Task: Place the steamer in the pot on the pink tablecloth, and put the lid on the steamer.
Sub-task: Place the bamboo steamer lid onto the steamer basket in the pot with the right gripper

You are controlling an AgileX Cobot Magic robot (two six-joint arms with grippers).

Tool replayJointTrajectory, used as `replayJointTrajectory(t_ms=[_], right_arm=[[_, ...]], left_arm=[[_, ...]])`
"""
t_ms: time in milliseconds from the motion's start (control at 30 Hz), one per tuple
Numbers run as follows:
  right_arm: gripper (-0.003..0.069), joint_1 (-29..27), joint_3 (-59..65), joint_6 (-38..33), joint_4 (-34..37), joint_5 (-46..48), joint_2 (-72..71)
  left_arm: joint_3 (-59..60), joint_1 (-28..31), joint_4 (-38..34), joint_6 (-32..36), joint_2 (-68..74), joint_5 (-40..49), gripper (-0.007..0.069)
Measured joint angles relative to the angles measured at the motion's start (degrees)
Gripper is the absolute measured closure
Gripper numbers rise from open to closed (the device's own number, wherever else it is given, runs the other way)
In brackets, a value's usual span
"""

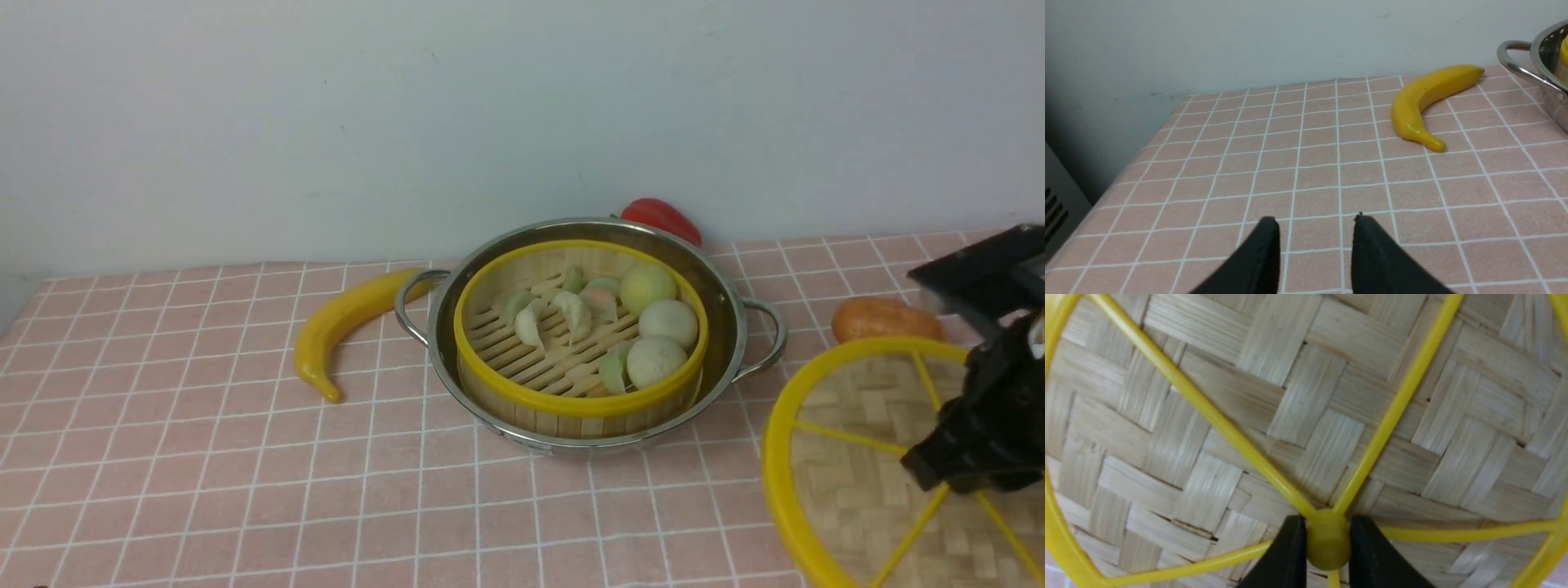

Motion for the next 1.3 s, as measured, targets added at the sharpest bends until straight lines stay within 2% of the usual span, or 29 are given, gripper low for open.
replayJointTrajectory(t_ms=[100,233,300,467,700,900,1300], right_arm=[[0.0512,0.0,-1.23,-3.34,3.39,0.08,-3.78],[0.0512,0.07,-6.31,-13.07,12.6,-0.59,-2.17],[0.0512,0.13,-8.17,-15.48,14.06,-0.72,-1.02],[0.0512,0.99,-21.6,-24.04,18.14,-1.22,8.02],[0.0512,6.4,-38.98,-25.96,16.95,3.09,21.24],[0.0512,8.62,-48.88,-27.15,15.67,3.56,31.24],[0.0512,9.35,-53.76,-28.06,14.56,2.81,38.66]], left_arm=[[0.0,0.0,0.0,0.0,0.0,0.0,0.0382],[0.0,0.0,0.0,0.0,0.0,0.0,0.0382],[0.0,0.0,0.0,0.0,0.0,0.0,0.0382],[0.0,0.0,0.0,0.0,0.0,0.0,0.0382],[0.0,0.0,0.0,0.0,0.0,0.0,0.0382],[0.0,0.0,0.0,0.0,0.0,0.0,0.0382],[0.0,0.0,0.0,0.0,0.0,0.0,0.0382]])
